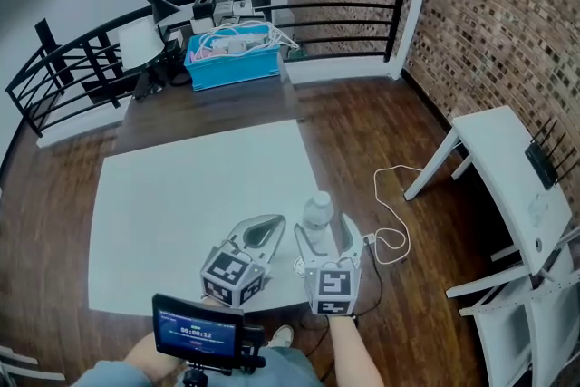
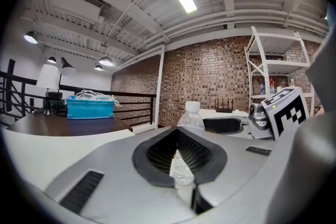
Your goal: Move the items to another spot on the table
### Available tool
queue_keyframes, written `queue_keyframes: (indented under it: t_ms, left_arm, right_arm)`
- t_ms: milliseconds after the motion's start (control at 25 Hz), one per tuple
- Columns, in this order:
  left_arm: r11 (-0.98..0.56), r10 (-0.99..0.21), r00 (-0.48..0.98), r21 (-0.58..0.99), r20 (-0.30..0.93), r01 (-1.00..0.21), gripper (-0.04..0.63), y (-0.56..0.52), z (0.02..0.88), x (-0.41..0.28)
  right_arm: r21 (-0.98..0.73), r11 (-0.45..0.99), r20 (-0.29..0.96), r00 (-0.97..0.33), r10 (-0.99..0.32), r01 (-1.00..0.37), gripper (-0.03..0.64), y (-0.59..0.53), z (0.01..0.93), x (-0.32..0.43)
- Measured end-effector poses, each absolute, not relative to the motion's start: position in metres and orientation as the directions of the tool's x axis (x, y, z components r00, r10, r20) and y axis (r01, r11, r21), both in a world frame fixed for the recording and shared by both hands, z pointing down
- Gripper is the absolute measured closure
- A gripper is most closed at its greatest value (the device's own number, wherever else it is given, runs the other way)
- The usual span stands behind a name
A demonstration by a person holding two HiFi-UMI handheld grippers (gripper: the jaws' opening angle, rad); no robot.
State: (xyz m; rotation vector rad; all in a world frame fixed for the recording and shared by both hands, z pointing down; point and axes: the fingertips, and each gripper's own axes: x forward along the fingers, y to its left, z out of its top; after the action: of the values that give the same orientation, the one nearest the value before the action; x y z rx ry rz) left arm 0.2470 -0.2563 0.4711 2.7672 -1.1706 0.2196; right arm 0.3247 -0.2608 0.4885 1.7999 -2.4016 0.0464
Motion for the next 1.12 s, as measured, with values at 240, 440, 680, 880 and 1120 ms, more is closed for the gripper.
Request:
queue_keyframes:
  t_ms: [240, 440, 680, 880, 1120]
  left_arm:
    - [-0.712, -0.687, 0.709, 0.045, 0.159, -0.701, 0.583, -0.240, 0.460, 0.238]
    - [-0.709, -0.694, 0.707, 0.047, 0.137, -0.704, 0.583, -0.234, 0.457, 0.222]
    - [-0.686, -0.719, 0.686, 0.038, 0.116, -0.726, 0.583, -0.228, 0.439, 0.187]
    - [-0.624, -0.775, 0.624, 0.035, 0.101, -0.781, 0.583, -0.233, 0.434, 0.133]
    - [-0.548, -0.830, 0.547, 0.025, 0.107, -0.836, 0.583, -0.226, 0.418, 0.065]
  right_arm:
    - [0.105, 0.270, 0.115, -0.258, -0.959, -0.957, 0.258, -0.243, 0.473, 0.314]
    - [0.117, 0.311, 0.094, -0.301, -0.949, -0.943, 0.351, -0.234, 0.457, 0.287]
    - [0.117, 0.393, 0.059, -0.389, -0.920, -0.912, 0.443, -0.231, 0.434, 0.234]
    - [0.115, 0.477, 0.056, -0.474, -0.879, -0.871, 0.469, -0.236, 0.426, 0.177]
    - [0.109, 0.567, 0.047, -0.565, -0.824, -0.817, 0.500, -0.233, 0.409, 0.105]
